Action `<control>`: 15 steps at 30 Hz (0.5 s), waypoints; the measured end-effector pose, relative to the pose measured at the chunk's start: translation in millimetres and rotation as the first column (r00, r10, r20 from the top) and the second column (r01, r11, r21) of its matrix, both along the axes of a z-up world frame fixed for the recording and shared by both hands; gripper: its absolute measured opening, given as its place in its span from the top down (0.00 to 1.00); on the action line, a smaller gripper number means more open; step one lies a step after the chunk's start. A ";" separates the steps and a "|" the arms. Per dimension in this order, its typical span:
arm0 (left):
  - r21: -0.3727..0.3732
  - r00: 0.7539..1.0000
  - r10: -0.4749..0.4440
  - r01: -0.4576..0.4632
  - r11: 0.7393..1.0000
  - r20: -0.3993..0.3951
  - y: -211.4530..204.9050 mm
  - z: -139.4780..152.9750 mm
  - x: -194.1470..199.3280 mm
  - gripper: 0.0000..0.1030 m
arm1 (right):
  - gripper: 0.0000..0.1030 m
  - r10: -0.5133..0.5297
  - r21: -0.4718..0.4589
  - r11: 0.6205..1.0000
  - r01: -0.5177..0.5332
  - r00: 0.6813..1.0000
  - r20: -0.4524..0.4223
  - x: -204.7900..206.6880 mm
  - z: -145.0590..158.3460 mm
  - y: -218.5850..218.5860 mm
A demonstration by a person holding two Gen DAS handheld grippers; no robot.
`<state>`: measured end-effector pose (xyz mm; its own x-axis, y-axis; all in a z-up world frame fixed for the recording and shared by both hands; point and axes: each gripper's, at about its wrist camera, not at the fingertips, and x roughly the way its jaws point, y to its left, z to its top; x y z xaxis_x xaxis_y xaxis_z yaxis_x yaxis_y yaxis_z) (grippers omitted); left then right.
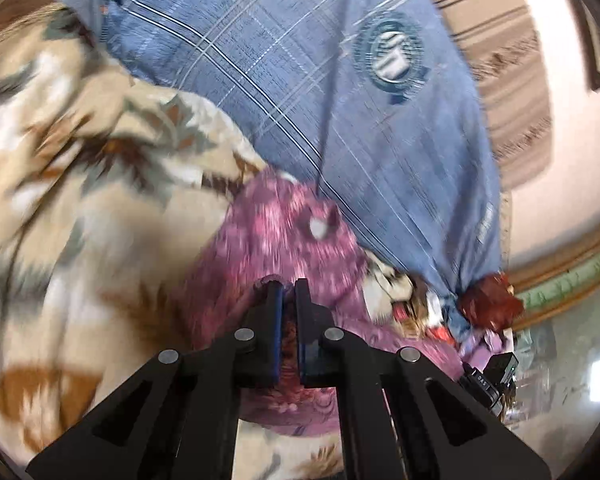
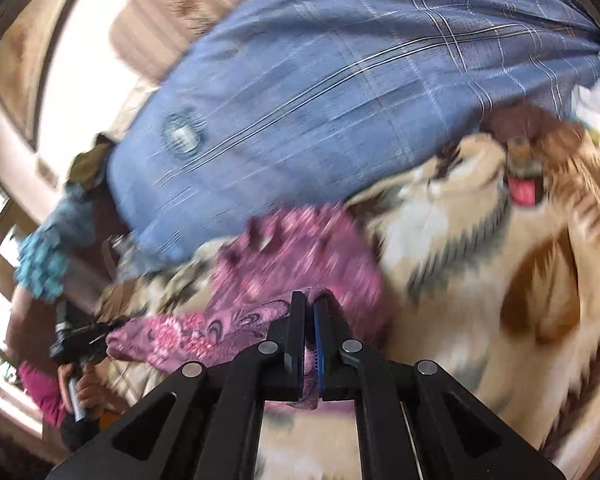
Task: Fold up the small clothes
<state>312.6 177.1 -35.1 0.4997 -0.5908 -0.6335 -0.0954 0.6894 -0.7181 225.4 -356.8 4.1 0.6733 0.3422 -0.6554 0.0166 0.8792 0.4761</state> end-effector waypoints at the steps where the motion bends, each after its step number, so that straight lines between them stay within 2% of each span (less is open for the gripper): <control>1: 0.001 1.000 0.003 -0.003 1.000 -0.017 -3.8 -7.6 20.3 0.97 | 0.97 -0.016 -0.011 1.000 0.016 1.000 -0.017 25.5 -5.2 -5.4; 5: 0.005 0.998 0.003 -0.003 1.000 -0.064 -17.8 -41.9 85.3 0.97 | 0.97 -0.029 -0.053 0.998 0.024 0.995 -0.095 104.8 -39.5 -15.6; 10: -0.066 0.990 0.049 -0.058 0.996 -0.132 -18.3 -88.8 143.1 0.96 | 0.96 -0.060 -0.049 0.997 0.052 0.981 -0.183 176.6 -90.7 -30.2; 13: -0.028 0.979 0.105 -0.112 0.993 -0.172 -13.7 -109.7 154.0 0.94 | 0.86 -0.084 0.033 0.995 0.094 0.970 -0.227 202.3 -118.5 -50.2; 15: -0.030 0.980 0.107 -0.114 0.993 -0.167 -7.6 -110.3 149.7 0.87 | 0.54 -0.113 0.059 0.990 0.130 0.968 -0.224 202.2 -121.5 -62.0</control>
